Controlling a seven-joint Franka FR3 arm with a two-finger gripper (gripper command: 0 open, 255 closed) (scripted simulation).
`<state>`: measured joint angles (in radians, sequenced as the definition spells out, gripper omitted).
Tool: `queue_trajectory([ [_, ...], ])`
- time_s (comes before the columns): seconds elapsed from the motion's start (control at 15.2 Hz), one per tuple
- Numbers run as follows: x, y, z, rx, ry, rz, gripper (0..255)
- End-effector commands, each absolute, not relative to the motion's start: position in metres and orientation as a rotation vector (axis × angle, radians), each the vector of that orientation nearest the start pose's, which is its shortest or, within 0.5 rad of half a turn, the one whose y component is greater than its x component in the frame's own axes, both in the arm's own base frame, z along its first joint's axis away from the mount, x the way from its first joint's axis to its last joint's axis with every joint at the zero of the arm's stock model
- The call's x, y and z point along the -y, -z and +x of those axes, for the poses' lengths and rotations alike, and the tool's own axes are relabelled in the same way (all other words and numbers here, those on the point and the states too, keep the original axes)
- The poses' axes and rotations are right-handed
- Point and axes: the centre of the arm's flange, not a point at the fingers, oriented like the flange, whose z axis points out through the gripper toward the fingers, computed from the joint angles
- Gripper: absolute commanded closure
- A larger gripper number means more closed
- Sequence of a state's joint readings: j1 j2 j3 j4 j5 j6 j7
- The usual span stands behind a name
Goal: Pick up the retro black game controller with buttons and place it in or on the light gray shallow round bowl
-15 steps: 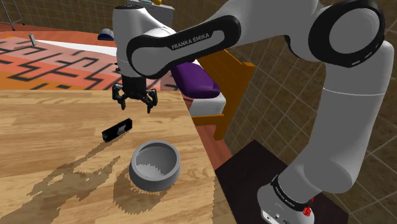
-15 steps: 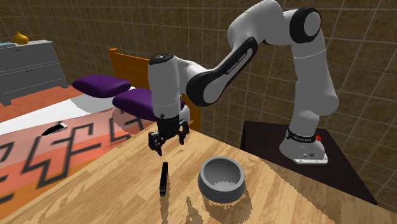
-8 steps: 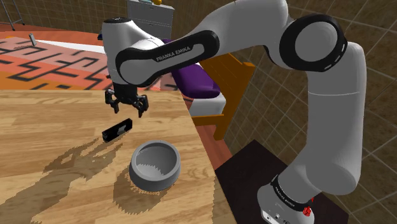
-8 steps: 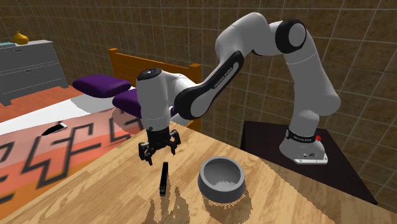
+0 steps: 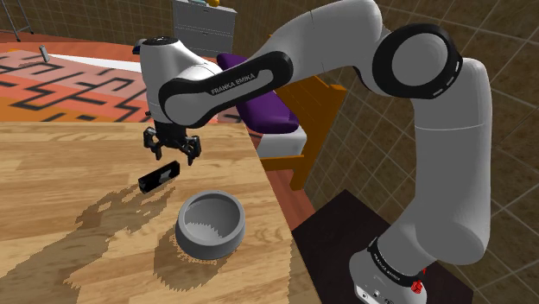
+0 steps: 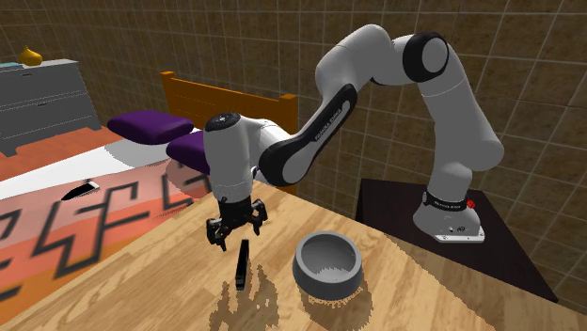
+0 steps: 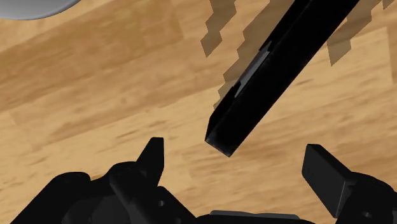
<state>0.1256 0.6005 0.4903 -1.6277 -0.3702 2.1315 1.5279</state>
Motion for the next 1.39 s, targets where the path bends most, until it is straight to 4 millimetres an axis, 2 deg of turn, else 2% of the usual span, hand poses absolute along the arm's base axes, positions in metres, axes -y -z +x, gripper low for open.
queue_trajectory([
  [0.0,-0.345,-0.301,0.589,-1.208,0.047,-2.933,0],
  [0.13,-0.345,-0.301,0.589,-1.208,0.047,-2.933,0],
  [0.2,-0.345,-0.301,0.589,-1.208,0.047,-2.933,255],
  [0.79,-0.345,-0.301,0.589,-1.209,0.047,-2.933,255],
  [0.86,-0.345,-0.301,0.589,-1.209,0.047,-2.933,0],
  [1.12,-0.39,-0.309,0.563,-1.686,0.076,-2.659,0],
  [1.32,-0.428,-0.316,0.554,-2.007,0.095,-2.403,0],
])
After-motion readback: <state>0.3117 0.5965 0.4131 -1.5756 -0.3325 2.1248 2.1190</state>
